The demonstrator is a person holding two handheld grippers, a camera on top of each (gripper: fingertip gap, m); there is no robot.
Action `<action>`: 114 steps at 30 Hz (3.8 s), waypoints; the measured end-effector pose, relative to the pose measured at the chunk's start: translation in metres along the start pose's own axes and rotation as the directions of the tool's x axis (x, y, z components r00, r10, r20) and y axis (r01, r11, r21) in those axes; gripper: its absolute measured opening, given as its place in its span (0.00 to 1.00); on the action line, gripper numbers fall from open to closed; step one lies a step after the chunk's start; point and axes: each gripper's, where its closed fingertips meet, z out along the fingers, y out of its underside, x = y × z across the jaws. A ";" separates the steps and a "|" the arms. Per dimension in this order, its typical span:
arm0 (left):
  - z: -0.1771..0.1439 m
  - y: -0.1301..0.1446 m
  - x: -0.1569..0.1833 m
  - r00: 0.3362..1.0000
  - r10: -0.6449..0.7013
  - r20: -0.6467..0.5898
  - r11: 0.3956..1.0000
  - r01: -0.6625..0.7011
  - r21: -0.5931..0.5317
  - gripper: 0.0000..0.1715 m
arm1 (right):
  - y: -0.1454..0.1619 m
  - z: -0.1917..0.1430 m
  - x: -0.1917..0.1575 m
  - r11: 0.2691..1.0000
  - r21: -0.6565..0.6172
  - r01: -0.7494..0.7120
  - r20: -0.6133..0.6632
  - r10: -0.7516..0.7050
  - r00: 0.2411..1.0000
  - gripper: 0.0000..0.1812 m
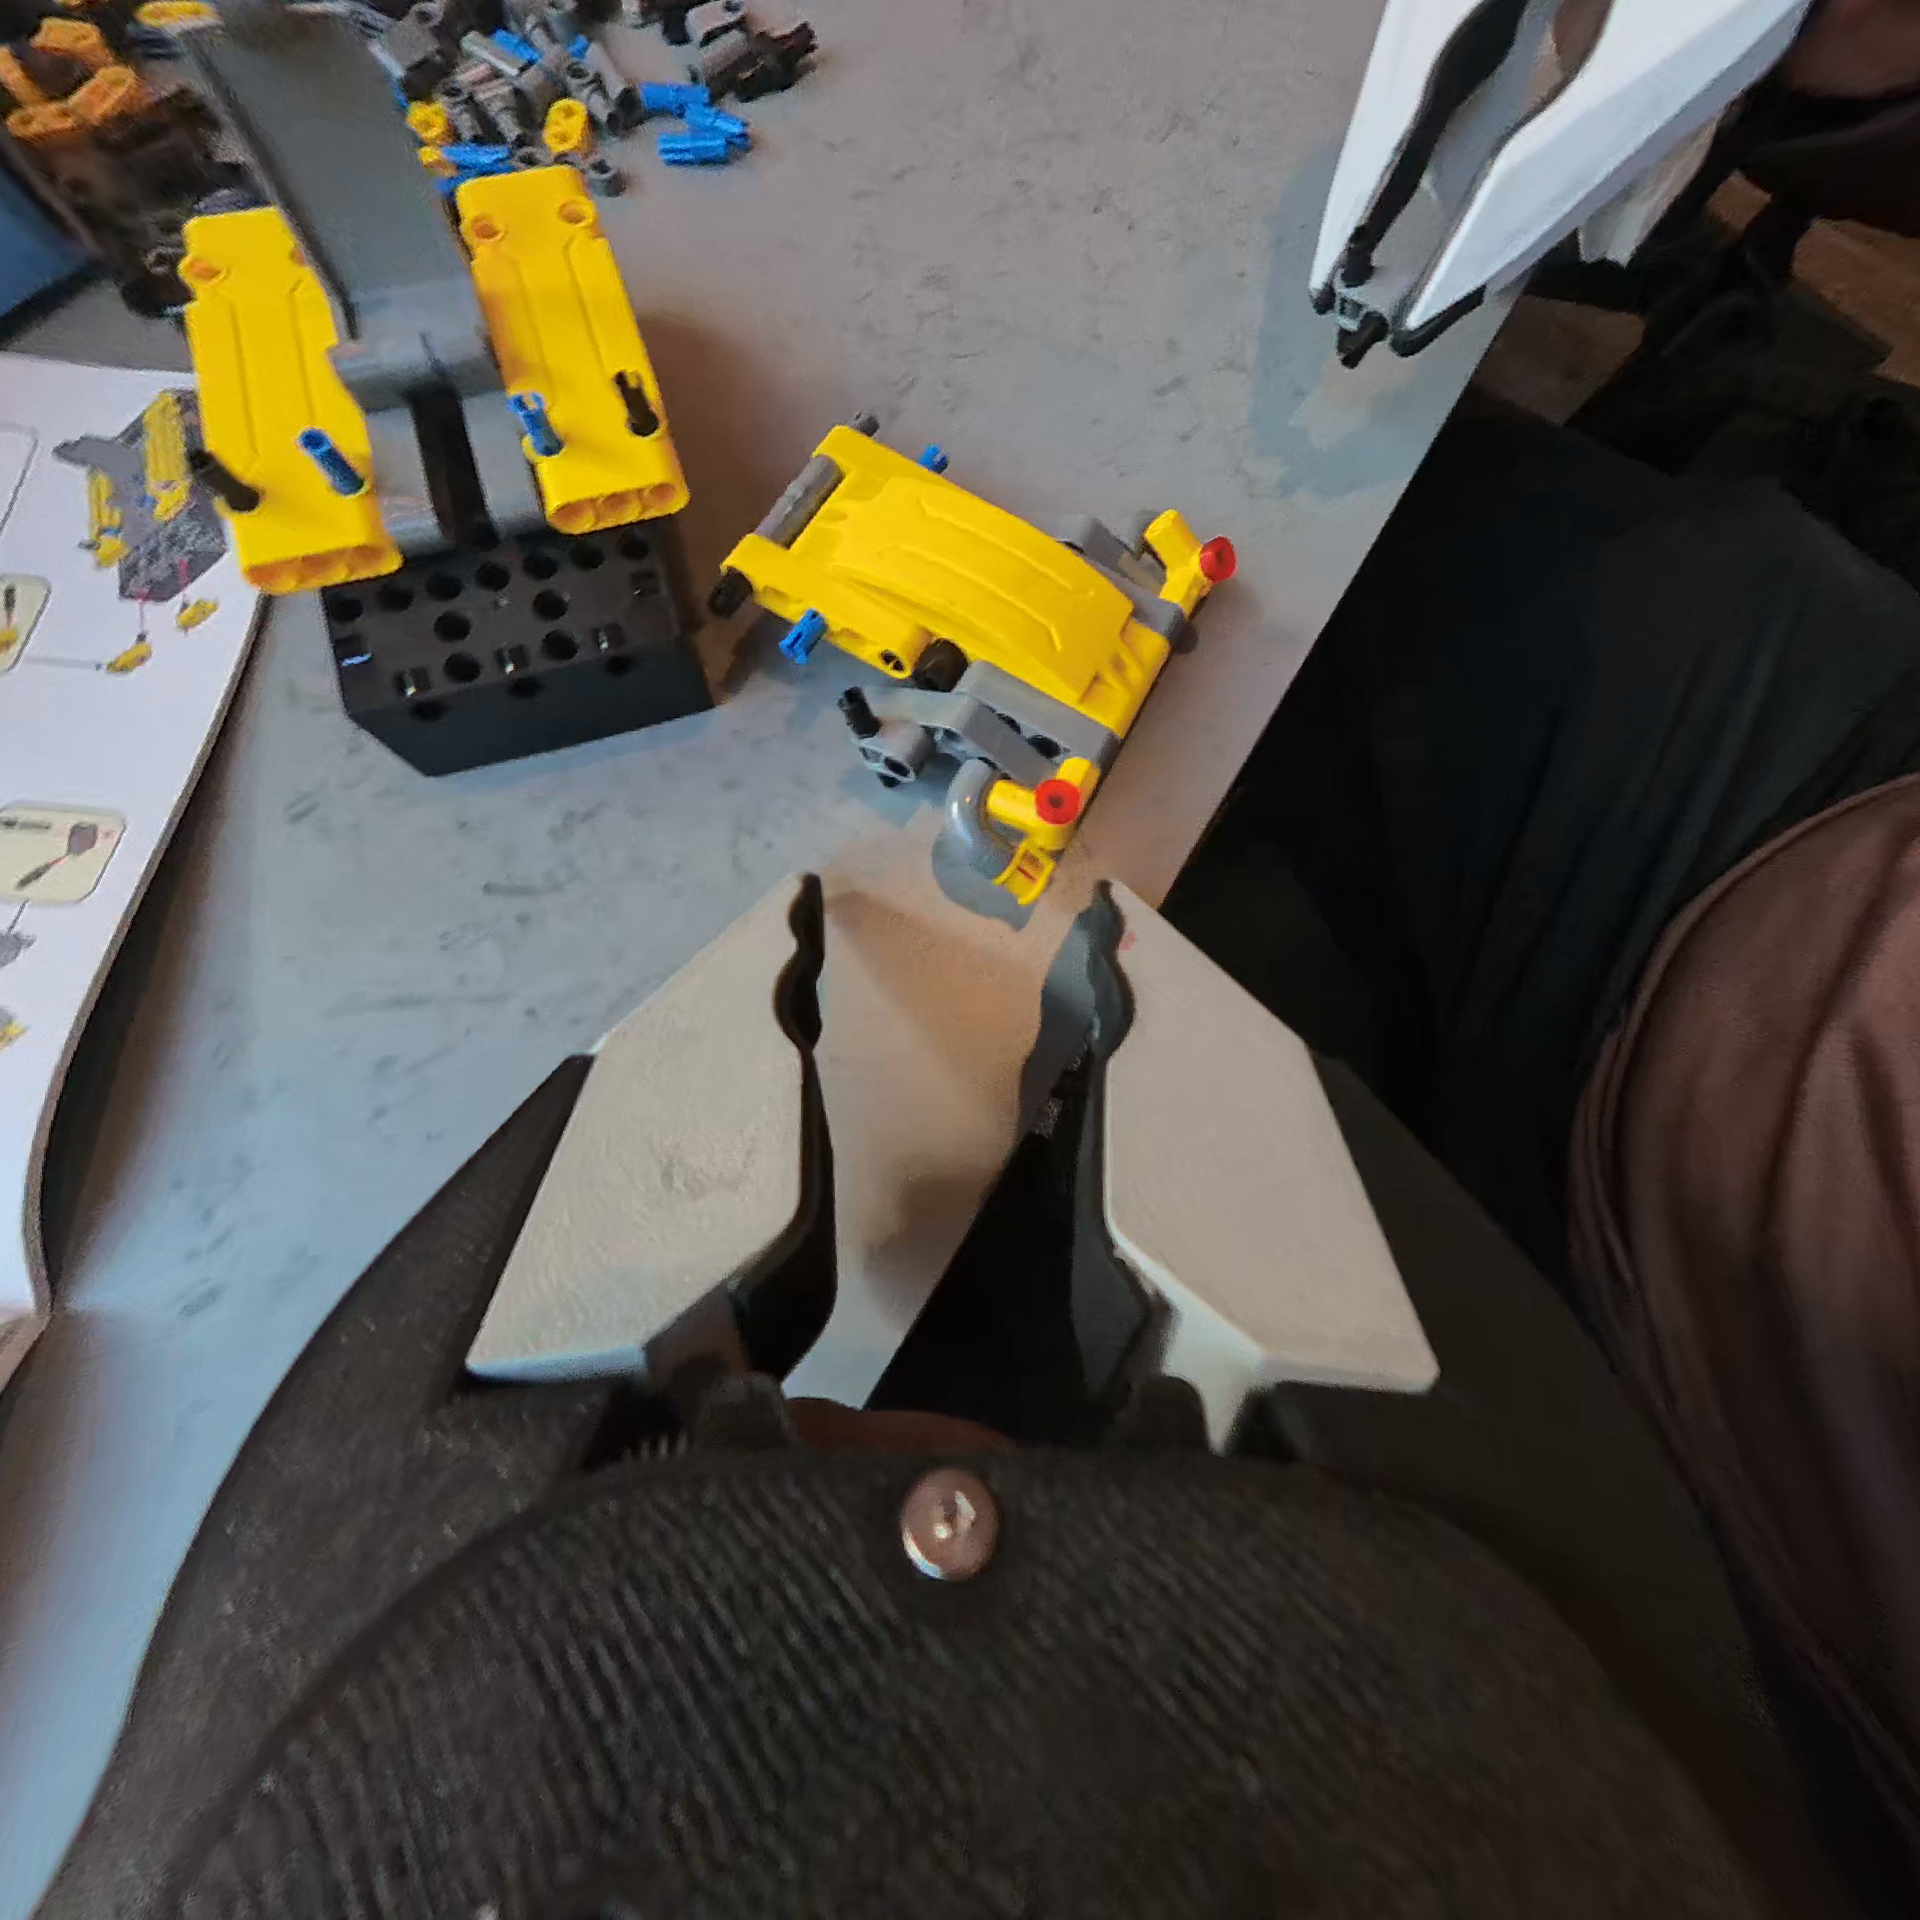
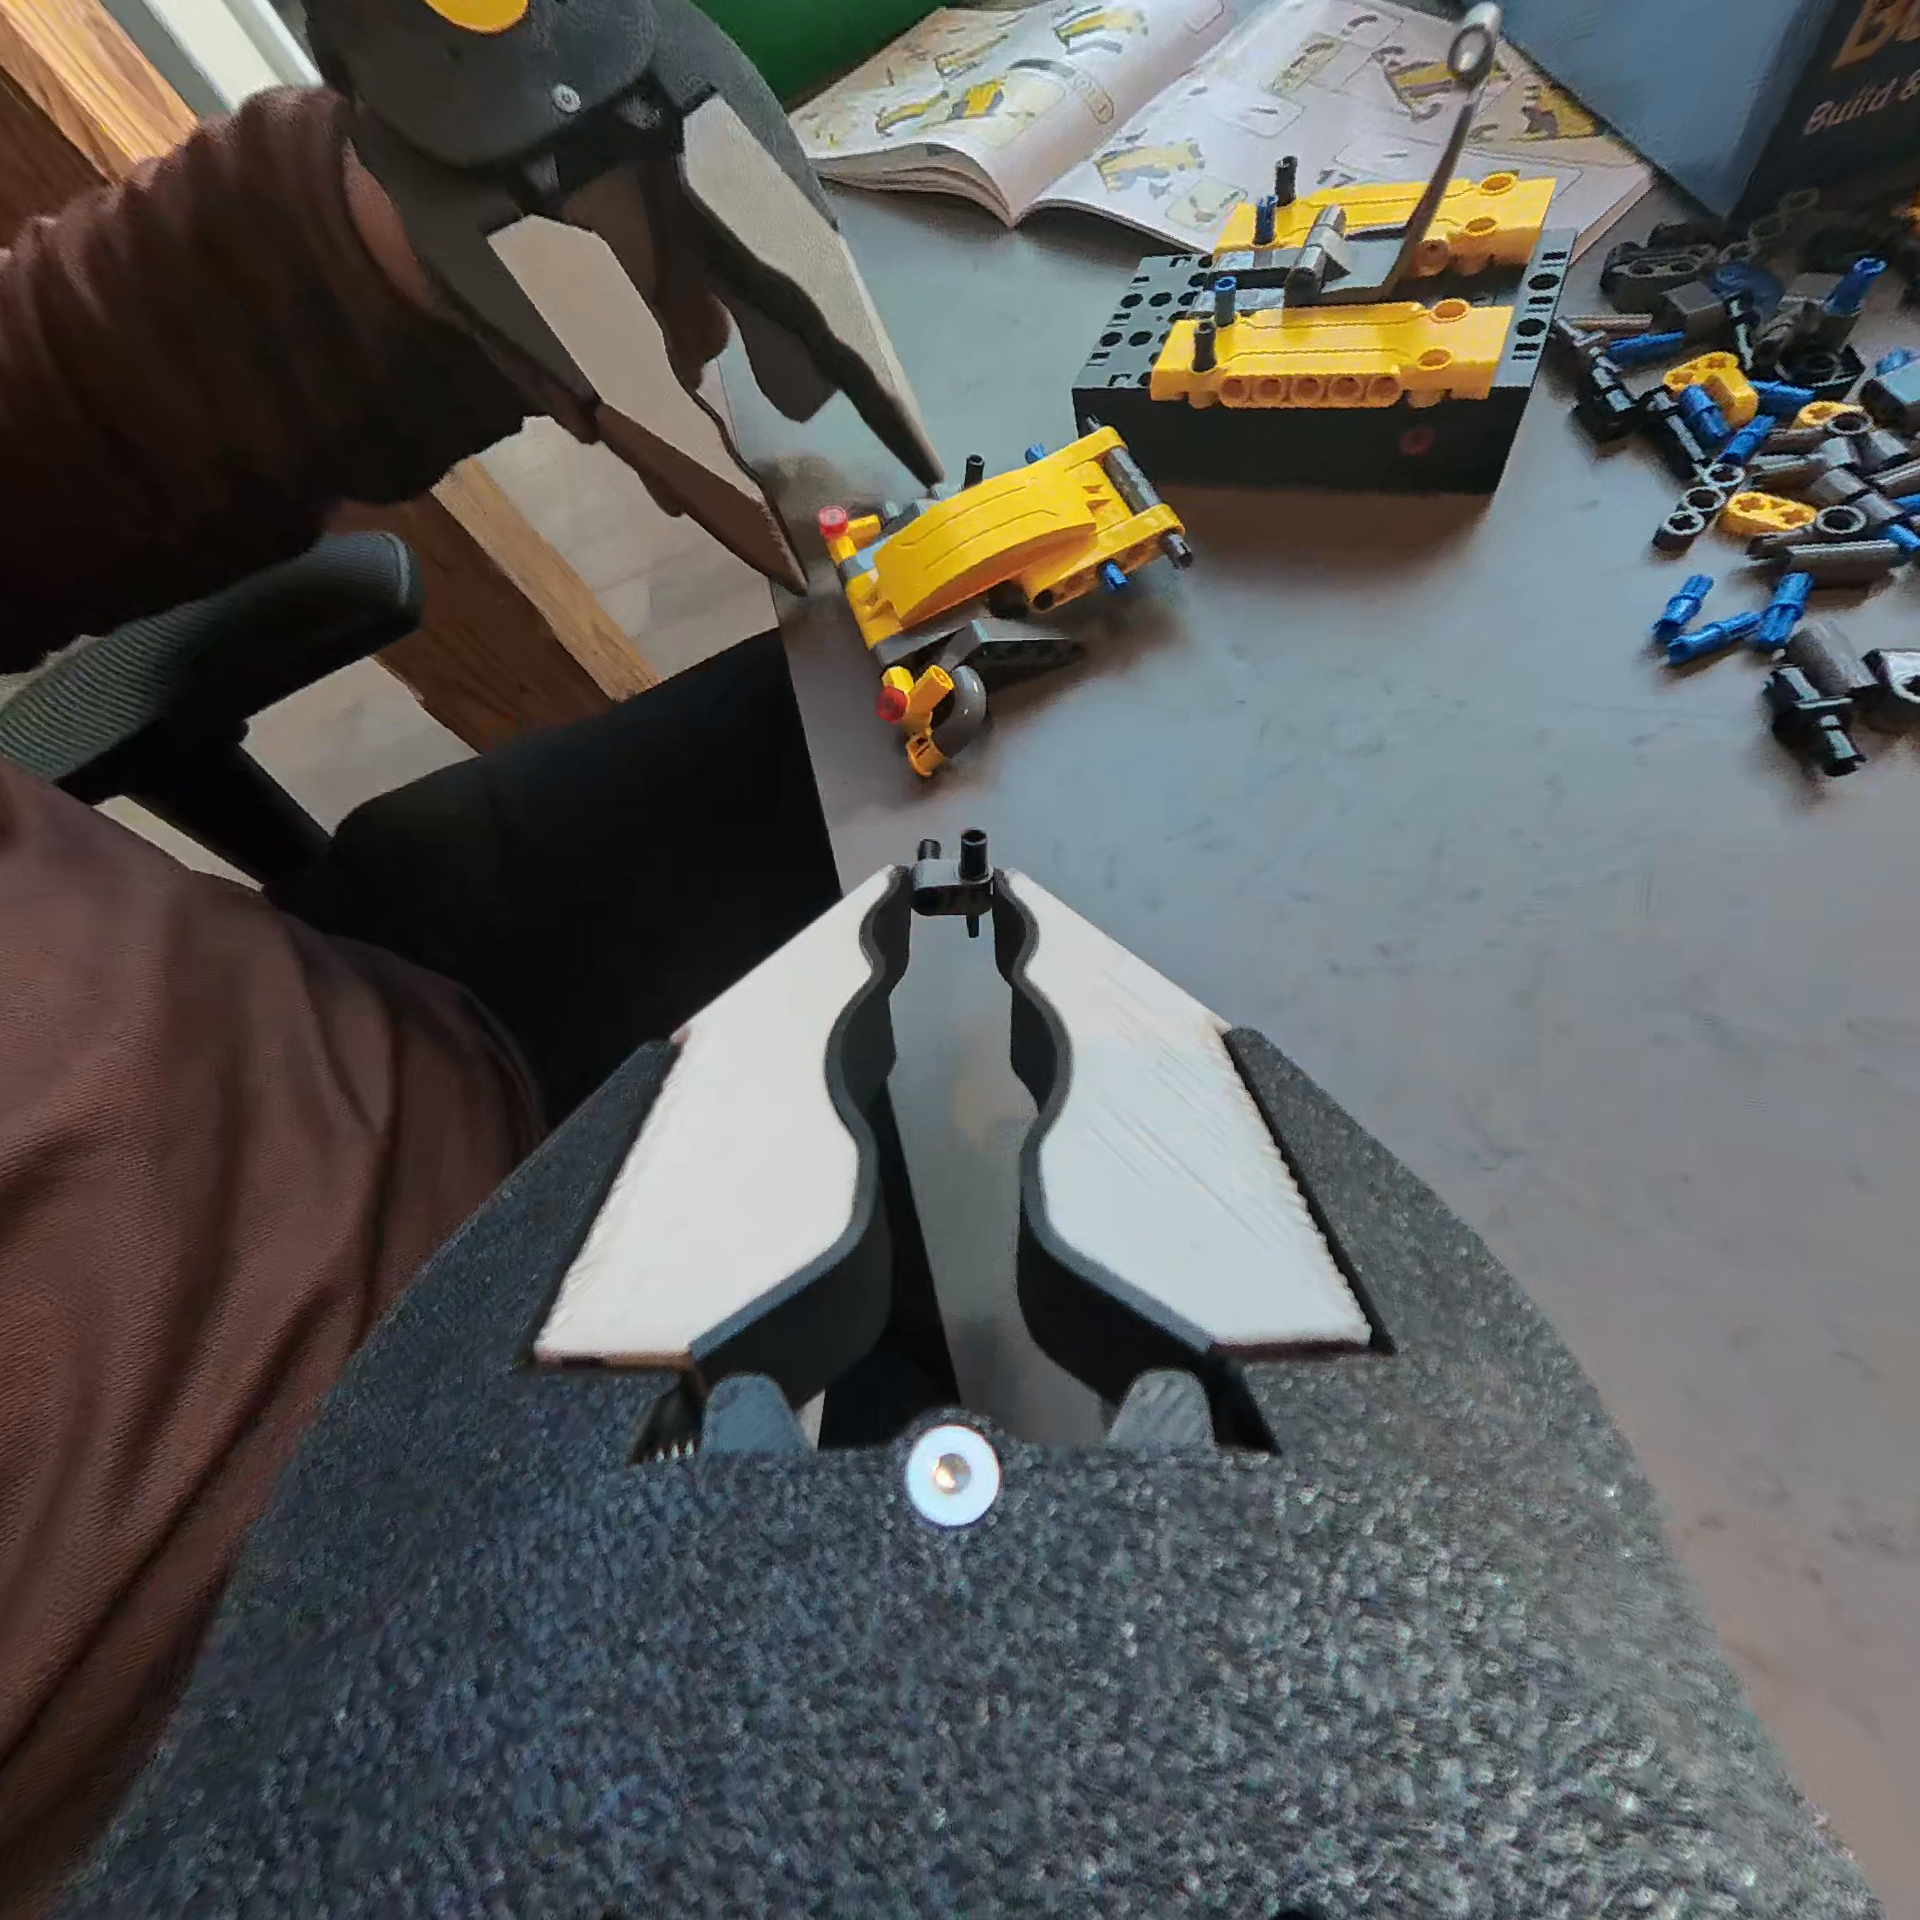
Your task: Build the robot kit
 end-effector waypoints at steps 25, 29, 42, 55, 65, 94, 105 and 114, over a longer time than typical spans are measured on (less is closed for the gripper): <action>0.024 -0.013 0.040 0.857 0.408 -0.315 0.898 -0.439 -0.029 0.17 | 0.015 0.012 -0.009 0.996 -0.086 0.014 0.016 -0.012 1.000 0.06; 0.018 -0.020 0.020 0.912 0.399 -0.099 0.914 -0.405 -0.042 0.29 | 0.016 0.006 -0.004 0.997 -0.074 -0.002 -0.005 0.002 1.000 0.06; 0.037 -0.038 0.060 0.708 0.609 0.358 0.775 -0.627 -0.080 0.36 | 0.016 0.006 -0.003 0.998 -0.060 -0.011 -0.008 0.011 1.000 0.06; 0.038 -0.033 0.048 0.798 0.508 0.325 0.853 -0.518 -0.060 0.26 | 0.010 0.007 -0.006 1.000 -0.025 0.009 -0.019 -0.010 1.000 0.06; 0.030 -0.029 0.051 0.729 0.563 0.390 0.799 -0.600 -0.032 0.27 | 0.006 -0.006 0.009 1.000 -0.005 0.005 -0.060 -0.005 0.998 0.06; 0.031 -0.032 0.012 0.973 0.171 0.157 0.984 -0.175 0.011 0.26 | 0.003 -0.004 0.007 0.997 0.024 -0.070 -0.066 0.071 0.995 0.06; 0.023 -0.039 0.052 0.953 0.246 0.176 0.961 -0.264 0.084 0.27 | -0.002 0.003 -0.005 0.993 0.075 -0.090 -0.042 0.094 0.995 0.06; 0.013 -0.034 0.043 0.961 0.187 0.203 0.958 -0.224 0.177 0.31 | 0.001 -0.001 -0.002 0.998 0.056 0.021 -0.123 -0.014 0.992 0.06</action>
